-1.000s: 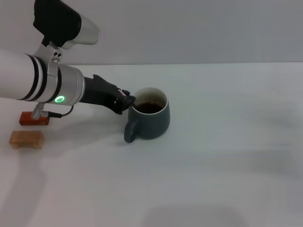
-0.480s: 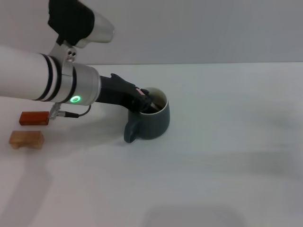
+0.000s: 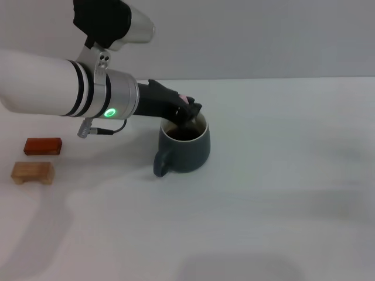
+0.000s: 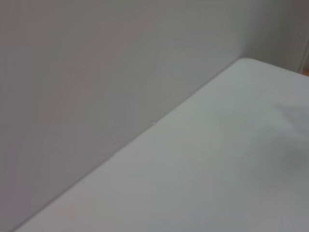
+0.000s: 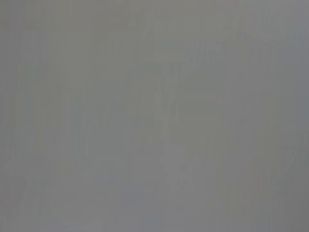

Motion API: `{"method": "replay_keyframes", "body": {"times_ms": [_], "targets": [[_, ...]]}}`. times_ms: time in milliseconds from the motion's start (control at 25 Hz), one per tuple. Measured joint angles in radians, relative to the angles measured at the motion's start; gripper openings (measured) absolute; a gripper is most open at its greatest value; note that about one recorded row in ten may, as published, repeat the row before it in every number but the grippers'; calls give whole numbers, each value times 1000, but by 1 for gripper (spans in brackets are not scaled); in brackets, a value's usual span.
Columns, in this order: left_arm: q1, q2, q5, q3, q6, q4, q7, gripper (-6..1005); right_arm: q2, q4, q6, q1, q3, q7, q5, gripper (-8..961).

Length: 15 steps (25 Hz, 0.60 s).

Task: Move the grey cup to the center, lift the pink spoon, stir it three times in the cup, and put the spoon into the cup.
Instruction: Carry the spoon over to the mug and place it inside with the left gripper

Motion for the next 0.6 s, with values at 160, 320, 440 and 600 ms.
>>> {"method": "replay_keyframes", "body": {"times_ms": [160, 320, 440, 600], "targets": [[0, 1, -1, 0, 36, 8, 0, 144, 0, 0, 0, -1, 4, -2, 1, 21], [0, 4, 10, -5, 34, 8, 0, 144, -1, 0, 0, -2, 5, -2, 1, 21], [4, 6, 17, -11, 16, 7, 0, 145, -1, 0, 0, -3, 5, -4, 1, 21], [11, 7, 35, -18, -5, 2, 0, 145, -1, 1, 0, -3, 6, -6, 1, 21]]}}
